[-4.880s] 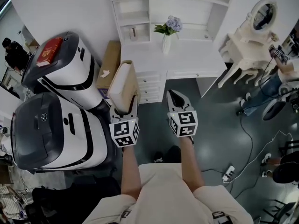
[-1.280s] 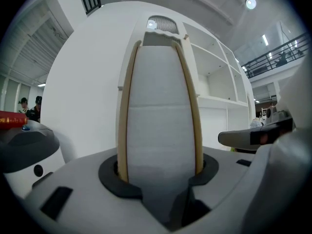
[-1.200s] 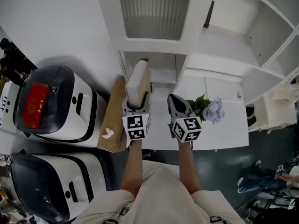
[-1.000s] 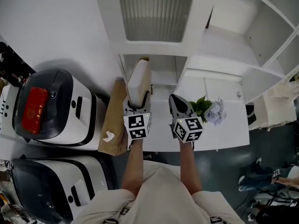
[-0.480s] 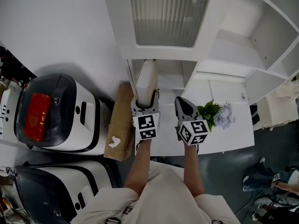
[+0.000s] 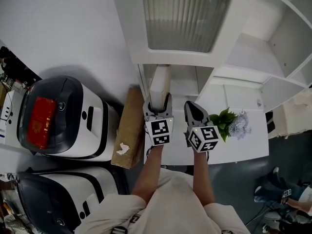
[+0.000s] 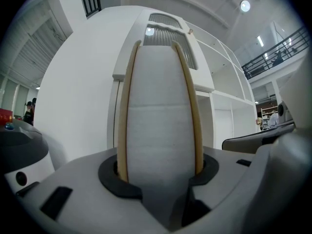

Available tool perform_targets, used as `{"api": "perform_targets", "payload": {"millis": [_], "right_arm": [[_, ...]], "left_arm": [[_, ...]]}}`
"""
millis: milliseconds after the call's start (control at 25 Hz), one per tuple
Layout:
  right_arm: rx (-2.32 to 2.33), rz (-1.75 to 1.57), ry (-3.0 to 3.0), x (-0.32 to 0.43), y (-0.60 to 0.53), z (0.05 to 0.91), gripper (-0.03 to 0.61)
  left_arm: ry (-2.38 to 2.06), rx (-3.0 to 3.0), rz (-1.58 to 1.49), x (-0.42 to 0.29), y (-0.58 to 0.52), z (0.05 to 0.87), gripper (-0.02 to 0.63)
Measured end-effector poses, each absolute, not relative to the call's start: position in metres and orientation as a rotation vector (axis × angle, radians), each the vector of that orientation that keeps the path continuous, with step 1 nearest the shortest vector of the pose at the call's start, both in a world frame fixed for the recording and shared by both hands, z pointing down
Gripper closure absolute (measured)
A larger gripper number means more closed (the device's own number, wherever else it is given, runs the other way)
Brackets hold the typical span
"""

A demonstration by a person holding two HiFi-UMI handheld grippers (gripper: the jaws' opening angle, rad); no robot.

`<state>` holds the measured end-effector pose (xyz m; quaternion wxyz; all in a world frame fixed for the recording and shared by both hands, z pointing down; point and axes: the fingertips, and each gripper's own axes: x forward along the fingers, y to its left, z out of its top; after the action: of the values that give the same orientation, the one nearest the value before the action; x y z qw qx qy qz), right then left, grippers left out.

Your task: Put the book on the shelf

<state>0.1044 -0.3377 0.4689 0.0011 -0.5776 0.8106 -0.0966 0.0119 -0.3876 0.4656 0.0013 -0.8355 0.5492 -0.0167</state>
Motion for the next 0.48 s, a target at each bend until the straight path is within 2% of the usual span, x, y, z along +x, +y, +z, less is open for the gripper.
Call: {"api": "perform_targets", "payload": {"millis": [480], "right_arm": [[-1.722,-0.289,2.644,0.106,-0.363,0.465,0.554]], "left_arm": [[1.865,-2.535,-0.034,0.019,-0.419,0.467,0.383]]}}
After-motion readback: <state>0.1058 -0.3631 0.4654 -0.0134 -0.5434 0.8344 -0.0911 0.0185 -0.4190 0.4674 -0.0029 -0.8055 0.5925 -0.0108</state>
